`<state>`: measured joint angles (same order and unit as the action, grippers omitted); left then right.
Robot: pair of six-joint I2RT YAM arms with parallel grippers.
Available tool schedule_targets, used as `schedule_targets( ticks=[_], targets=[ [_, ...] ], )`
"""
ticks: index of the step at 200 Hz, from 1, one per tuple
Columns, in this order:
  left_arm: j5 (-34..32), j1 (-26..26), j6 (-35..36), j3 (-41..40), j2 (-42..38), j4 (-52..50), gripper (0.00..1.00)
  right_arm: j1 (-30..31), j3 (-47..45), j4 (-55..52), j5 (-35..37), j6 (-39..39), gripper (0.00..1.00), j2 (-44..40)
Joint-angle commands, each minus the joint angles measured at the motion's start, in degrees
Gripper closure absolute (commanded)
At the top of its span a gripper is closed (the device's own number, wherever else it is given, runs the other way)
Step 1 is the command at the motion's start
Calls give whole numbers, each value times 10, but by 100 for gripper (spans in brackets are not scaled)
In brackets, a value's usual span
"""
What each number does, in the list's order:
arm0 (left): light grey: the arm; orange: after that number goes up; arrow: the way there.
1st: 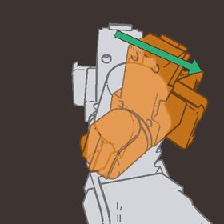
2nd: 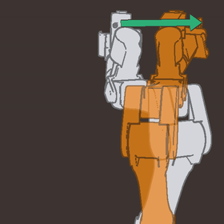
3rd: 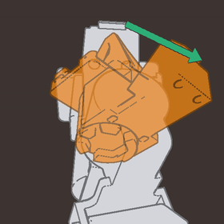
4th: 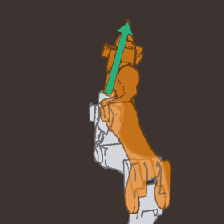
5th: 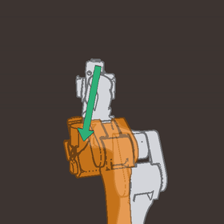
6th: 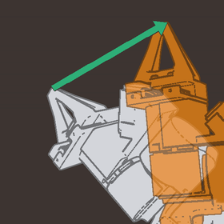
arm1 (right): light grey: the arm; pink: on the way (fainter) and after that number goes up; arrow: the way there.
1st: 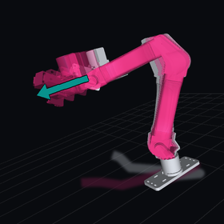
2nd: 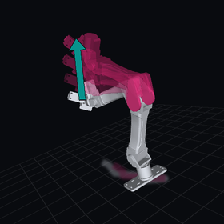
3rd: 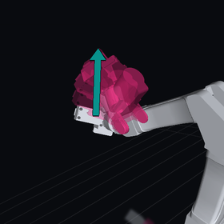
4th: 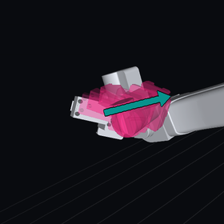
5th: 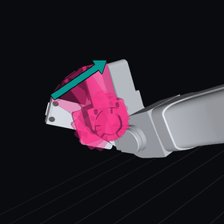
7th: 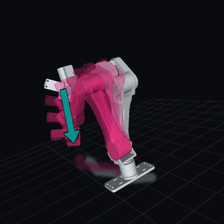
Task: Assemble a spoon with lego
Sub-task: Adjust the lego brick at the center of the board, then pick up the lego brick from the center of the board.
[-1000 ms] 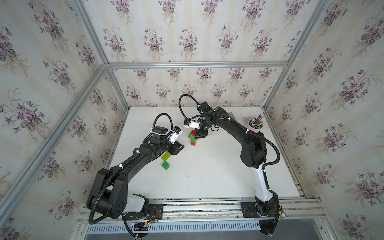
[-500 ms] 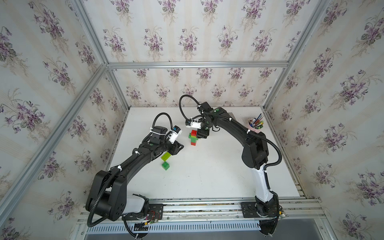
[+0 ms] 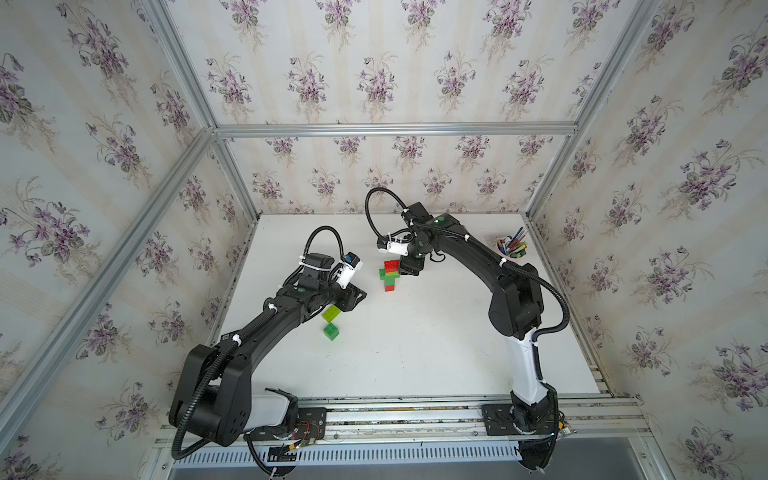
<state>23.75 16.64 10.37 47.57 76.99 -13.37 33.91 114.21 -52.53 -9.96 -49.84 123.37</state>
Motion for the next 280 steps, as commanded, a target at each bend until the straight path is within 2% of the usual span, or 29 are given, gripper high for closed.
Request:
schedule_targets(
  ticks=[1, 11, 42, 94, 110, 125, 135, 175, 202, 259, 280],
  targets=[
    [-6, 0, -11, 8, -9, -21, 46, 1, -7, 0, -7, -5, 18, -16],
    [-12, -1, -15, 14, -15, -39, 42, 1, -17, 4, -9, -4, 16, -24],
    [-46, 0, -29, 31, -45, -113, 40, 1, -79, 40, -3, -1, 12, -69],
    [-157, 0, -3, 65, -85, -292, 34, -9, -210, 113, -1, 5, 9, -172],
    [-187, 0, 2, 72, -78, -343, 34, -18, -256, 142, -3, 8, 9, -212],
    [-188, 0, 3, 75, -72, -348, 34, -23, -308, 185, -15, 16, 8, -253],
    [-196, 1, -2, 84, -61, -351, 33, -51, -341, 220, -24, 29, 8, -280],
    [-238, 3, 32, 152, 36, -460, 32, -69, -433, 299, -50, 57, 6, -358],
    [-243, 12, 47, 149, 62, -462, 31, -80, -452, 310, -50, 57, 6, -367],
    [-270, 69, 60, 137, 138, -442, 31, -96, -451, 314, -52, 52, 6, -370],
    [-284, 70, 56, 128, 165, -426, 34, -98, -453, 313, -51, 51, 6, -372]
  ],
)
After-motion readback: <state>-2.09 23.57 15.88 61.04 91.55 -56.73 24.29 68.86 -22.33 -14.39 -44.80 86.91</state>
